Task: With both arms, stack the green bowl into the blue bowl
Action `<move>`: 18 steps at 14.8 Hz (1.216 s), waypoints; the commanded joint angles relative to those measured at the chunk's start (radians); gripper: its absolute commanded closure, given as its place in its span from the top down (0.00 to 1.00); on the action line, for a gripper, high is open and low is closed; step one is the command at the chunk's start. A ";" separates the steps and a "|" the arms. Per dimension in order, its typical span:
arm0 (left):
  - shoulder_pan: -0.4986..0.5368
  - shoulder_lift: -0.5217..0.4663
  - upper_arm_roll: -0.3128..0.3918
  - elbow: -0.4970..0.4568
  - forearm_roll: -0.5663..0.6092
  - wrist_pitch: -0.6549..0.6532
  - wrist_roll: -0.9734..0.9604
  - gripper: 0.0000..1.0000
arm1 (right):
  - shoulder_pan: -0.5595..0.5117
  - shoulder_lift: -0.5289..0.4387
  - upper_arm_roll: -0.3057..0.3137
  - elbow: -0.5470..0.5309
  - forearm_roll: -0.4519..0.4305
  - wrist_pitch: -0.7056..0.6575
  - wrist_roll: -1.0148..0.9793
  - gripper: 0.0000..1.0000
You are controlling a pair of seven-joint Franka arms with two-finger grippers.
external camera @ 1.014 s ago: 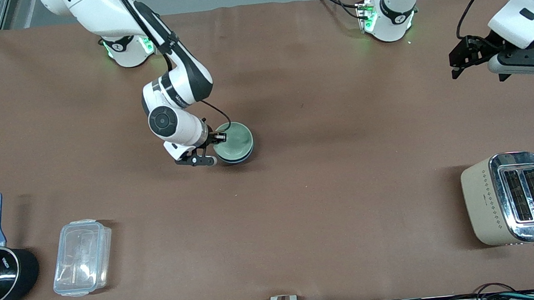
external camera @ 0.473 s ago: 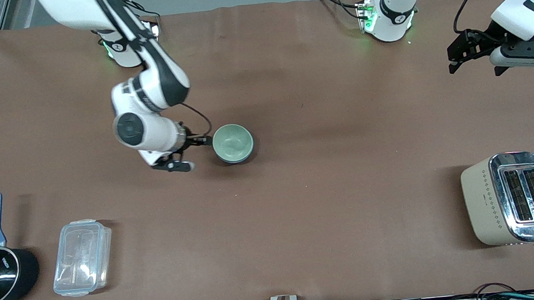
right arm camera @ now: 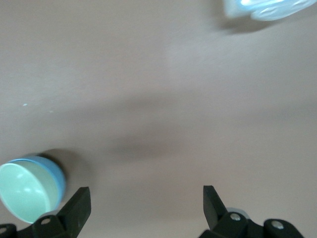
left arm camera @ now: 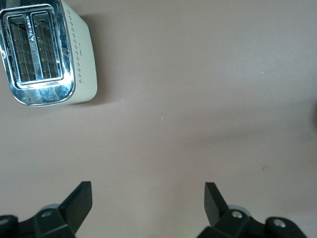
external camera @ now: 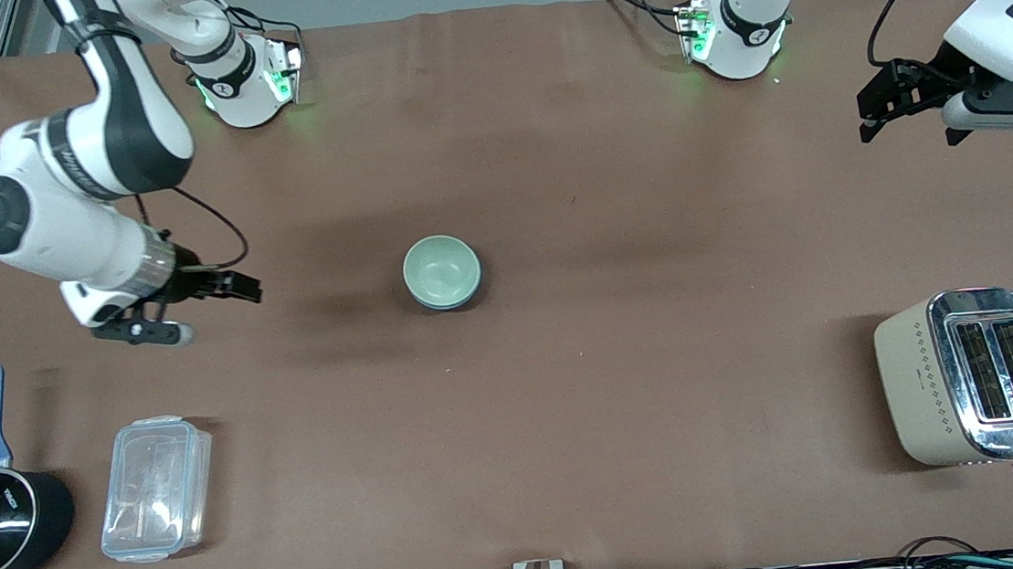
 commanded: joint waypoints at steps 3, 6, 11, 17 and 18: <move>0.008 -0.001 0.000 0.010 -0.009 -0.013 -0.004 1.00 | -0.070 -0.132 0.019 -0.092 -0.067 0.007 -0.066 1.00; 0.013 -0.002 0.000 0.014 -0.009 -0.017 -0.002 1.00 | -0.097 -0.193 0.019 -0.081 -0.095 -0.035 -0.084 1.00; 0.014 0.024 0.000 0.053 -0.008 -0.016 0.009 1.00 | -0.197 -0.233 0.019 0.095 -0.097 -0.241 -0.231 1.00; 0.016 0.034 0.000 0.059 -0.006 -0.017 0.010 1.00 | -0.211 -0.177 0.022 0.420 -0.135 -0.471 -0.245 1.00; 0.016 0.034 0.002 0.063 -0.006 -0.017 0.010 1.00 | -0.208 -0.151 0.025 0.474 -0.144 -0.502 -0.245 1.00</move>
